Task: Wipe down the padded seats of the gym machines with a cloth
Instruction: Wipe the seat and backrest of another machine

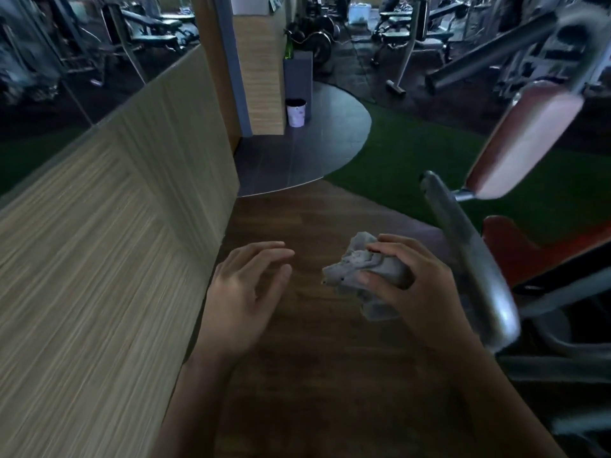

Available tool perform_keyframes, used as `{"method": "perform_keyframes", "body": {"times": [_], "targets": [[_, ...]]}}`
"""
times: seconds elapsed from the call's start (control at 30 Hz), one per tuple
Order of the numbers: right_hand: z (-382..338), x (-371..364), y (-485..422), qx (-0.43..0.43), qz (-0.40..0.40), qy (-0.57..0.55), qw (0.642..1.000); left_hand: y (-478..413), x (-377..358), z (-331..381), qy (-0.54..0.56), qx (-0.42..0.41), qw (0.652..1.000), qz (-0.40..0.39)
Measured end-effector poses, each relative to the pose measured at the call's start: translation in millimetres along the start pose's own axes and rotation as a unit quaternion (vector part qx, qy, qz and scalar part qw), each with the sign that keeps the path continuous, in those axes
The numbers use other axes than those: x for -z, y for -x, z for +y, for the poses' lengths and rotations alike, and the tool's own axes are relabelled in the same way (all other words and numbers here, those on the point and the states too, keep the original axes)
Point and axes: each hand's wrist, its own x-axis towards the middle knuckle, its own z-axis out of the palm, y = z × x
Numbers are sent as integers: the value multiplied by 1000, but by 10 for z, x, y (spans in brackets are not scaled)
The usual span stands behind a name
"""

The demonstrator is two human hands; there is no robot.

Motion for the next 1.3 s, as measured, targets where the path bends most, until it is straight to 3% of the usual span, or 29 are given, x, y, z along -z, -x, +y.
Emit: {"method": "perform_keyframes", "body": {"times": [0.23,0.47,0.63,0.93,1.3], "targets": [[359,-420,-1330,-21,28,-4,999,-1422,-232,-743,23,-15,1000,2],[584,-814,-2616,-69,108,24,992,-3114,-374,-1707,63,-67,995,-46],[823,-907,-3228,-114,173,38,977,-4046,-758,-1996,82,-108,986,-95],[1806,-532,-4095,-205,291,72,932,-5637,-2088,-1828,154,-226,946,-175],[2900,343,-4681,-326,420,126,838,-7160,-3938,-956,215,-323,873,-294]]}}
